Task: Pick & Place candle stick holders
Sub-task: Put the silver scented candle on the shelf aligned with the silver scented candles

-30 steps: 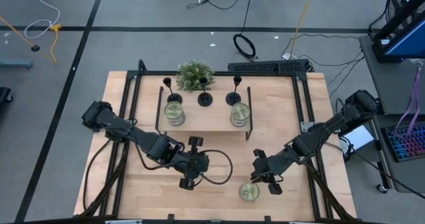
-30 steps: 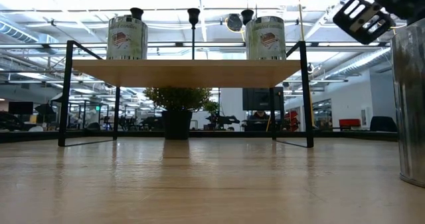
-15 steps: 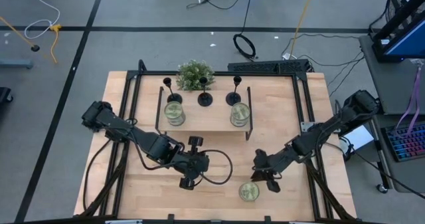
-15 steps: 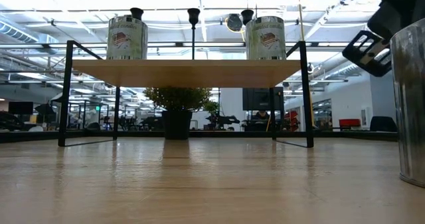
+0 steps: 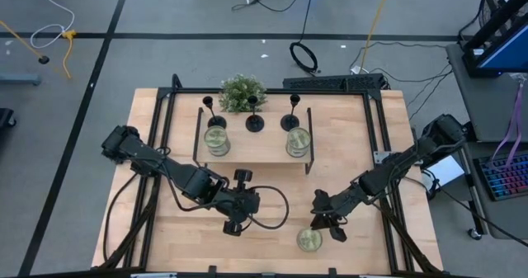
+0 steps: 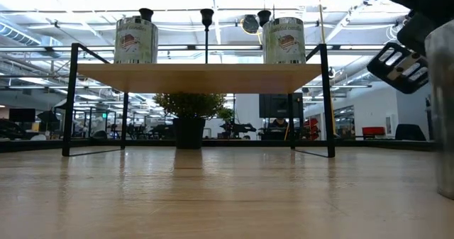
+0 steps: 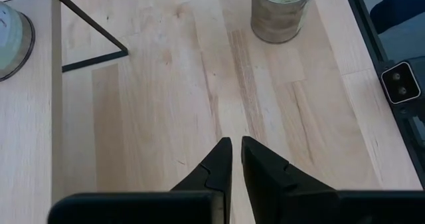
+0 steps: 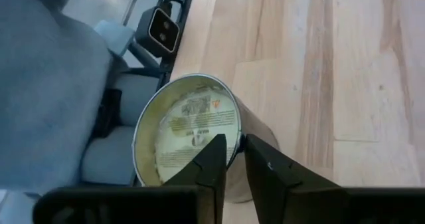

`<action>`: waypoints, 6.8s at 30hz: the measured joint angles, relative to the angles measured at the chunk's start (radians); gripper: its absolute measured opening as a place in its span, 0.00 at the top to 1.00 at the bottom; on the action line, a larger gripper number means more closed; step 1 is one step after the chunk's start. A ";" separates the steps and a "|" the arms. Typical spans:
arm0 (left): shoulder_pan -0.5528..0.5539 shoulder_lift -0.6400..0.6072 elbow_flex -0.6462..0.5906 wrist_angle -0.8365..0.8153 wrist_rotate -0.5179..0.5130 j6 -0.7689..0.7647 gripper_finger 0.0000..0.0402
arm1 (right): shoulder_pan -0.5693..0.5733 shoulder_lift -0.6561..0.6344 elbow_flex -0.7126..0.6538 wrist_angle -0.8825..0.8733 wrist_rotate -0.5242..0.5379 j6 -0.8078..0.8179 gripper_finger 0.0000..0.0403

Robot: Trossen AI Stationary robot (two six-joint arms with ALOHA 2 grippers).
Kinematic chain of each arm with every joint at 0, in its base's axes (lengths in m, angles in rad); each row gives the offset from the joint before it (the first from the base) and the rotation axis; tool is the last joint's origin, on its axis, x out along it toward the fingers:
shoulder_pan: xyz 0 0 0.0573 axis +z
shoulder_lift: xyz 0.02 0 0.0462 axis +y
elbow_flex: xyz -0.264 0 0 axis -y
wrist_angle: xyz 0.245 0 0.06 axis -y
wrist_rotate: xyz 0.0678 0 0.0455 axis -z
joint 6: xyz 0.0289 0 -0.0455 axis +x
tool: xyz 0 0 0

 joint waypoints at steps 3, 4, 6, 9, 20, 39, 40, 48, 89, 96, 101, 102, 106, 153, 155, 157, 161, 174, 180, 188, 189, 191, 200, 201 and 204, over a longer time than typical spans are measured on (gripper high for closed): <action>0.000 0.000 0.000 0.000 0.000 0.000 0.90 | 0.000 0.001 0.000 -0.004 -0.001 -0.047 0.88; 0.000 0.000 0.000 0.000 0.000 -0.001 0.90 | 0.000 0.001 0.000 -0.005 -0.001 -0.065 0.88; 0.000 0.000 0.000 0.000 0.000 -0.003 0.90 | -0.001 0.000 0.000 -0.007 0.001 -0.110 0.88; 0.000 0.000 0.000 -0.001 0.000 0.000 0.90 | -0.005 0.000 0.000 -0.014 0.006 -0.198 0.89; 0.000 0.000 0.000 -0.002 0.000 0.003 0.90 | -0.047 -0.001 0.001 -0.070 0.057 -0.310 0.99; 0.000 0.000 0.000 -0.006 0.001 -0.027 0.90 | -0.150 0.008 0.188 0.018 0.448 -0.463 1.00; 0.001 0.000 0.000 -0.006 0.000 -0.028 0.90 | -0.162 0.016 0.198 0.020 0.447 -0.446 1.00; 0.016 0.000 0.000 -0.006 -0.018 -0.079 0.90 | -0.242 0.135 0.209 -0.011 0.362 -0.324 1.00; 0.048 0.054 0.002 0.021 0.063 0.002 0.89 | -0.268 0.160 0.211 -0.138 0.311 -0.347 0.77; 0.055 0.147 0.001 0.171 0.151 0.150 0.78 | -0.228 0.079 0.210 -0.180 0.313 -0.354 0.72; 0.065 0.204 0.001 0.315 0.139 0.289 0.64 | -0.190 0.000 0.210 -0.260 0.313 -0.353 0.71; 0.069 0.214 0.001 0.345 0.137 0.308 0.62 | -0.181 -0.018 0.210 -0.293 0.313 -0.347 0.71; 0.092 0.271 0.001 0.431 0.142 0.317 0.59 | -0.147 -0.084 0.210 -0.426 0.313 -0.294 0.73; 0.129 0.159 0.109 0.103 0.094 0.110 0.99 | -0.084 -0.130 0.066 -0.411 0.319 -0.145 0.77; 0.132 0.126 0.148 0.032 0.048 0.140 0.99 | -0.084 -0.129 0.065 -0.410 0.319 -0.151 0.77; 0.145 0.100 0.194 -0.066 0.039 0.213 0.99 | -0.084 -0.129 0.066 -0.401 0.320 -0.153 0.77; 0.187 0.066 0.265 -0.198 0.041 0.359 0.99 | -0.084 -0.129 0.065 -0.382 0.319 -0.152 0.77; 0.492 0.042 0.291 -0.310 0.335 0.513 0.99 | -0.084 -0.129 0.065 -0.377 0.318 -0.171 0.77; 0.571 0.055 0.291 -0.365 0.435 0.524 0.99 | -0.084 -0.129 0.065 -0.377 0.316 -0.171 0.77; 0.578 0.073 0.287 -0.364 0.430 0.524 0.99 | -0.084 -0.129 0.065 -0.377 0.315 -0.175 0.77; 0.577 0.073 0.287 -0.365 0.428 0.523 0.99 | -0.084 -0.129 0.066 -0.377 0.315 -0.175 0.77; 0.576 0.073 0.287 -0.370 0.426 0.510 0.97 | -0.084 -0.129 0.066 -0.377 0.315 -0.175 0.77; 0.577 0.073 0.288 -0.367 0.366 0.472 0.93 | -0.084 -0.129 0.066 -0.377 0.315 -0.175 0.77; 0.576 0.073 0.288 -0.367 0.365 0.472 0.92 | -0.084 -0.129 0.066 -0.377 0.315 -0.175 0.77; 0.572 0.073 0.288 -0.367 0.366 0.453 0.90 | -0.084 -0.129 0.066 -0.377 0.315 -0.175 0.77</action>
